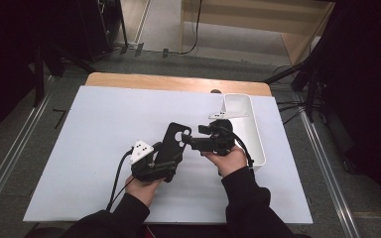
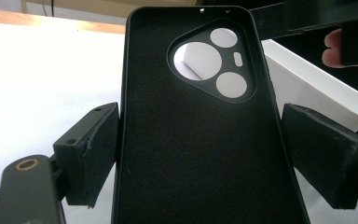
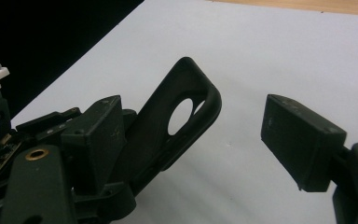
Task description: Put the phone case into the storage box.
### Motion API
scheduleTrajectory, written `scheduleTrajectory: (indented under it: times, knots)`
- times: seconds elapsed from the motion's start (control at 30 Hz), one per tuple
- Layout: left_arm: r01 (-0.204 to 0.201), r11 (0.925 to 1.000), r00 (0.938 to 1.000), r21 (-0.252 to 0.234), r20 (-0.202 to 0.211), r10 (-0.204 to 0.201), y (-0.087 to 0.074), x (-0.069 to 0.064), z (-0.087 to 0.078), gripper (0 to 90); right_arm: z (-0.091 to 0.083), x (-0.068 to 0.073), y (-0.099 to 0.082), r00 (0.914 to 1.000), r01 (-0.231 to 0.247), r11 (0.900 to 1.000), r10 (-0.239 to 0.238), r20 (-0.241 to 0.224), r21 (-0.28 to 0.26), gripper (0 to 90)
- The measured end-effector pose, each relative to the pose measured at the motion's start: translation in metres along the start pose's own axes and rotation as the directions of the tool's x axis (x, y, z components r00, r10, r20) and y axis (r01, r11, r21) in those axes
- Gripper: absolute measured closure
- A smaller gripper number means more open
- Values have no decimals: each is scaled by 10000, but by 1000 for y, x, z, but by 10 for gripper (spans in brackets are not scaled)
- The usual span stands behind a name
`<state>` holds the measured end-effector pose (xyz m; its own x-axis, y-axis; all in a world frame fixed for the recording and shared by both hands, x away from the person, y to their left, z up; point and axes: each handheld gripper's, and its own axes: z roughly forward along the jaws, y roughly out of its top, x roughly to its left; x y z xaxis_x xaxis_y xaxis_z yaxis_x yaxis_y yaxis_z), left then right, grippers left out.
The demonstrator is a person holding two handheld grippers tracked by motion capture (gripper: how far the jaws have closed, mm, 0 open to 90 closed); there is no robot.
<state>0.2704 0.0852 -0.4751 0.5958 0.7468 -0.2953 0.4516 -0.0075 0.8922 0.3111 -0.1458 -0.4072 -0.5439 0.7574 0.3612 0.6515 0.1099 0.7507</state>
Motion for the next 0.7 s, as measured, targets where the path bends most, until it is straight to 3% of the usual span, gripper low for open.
scheduleTrajectory:
  times: [0.43,0.7]
  knots:
    - [-86,9999,9999,-76,63,87,-2,-5,1,138,10,-3,2,9996,-249,9997,250,-99,82,253]
    - [8,9999,9999,-117,167,-6,-2,-7,1,138,21,-6,1,9985,-526,9984,529,-135,215,348]
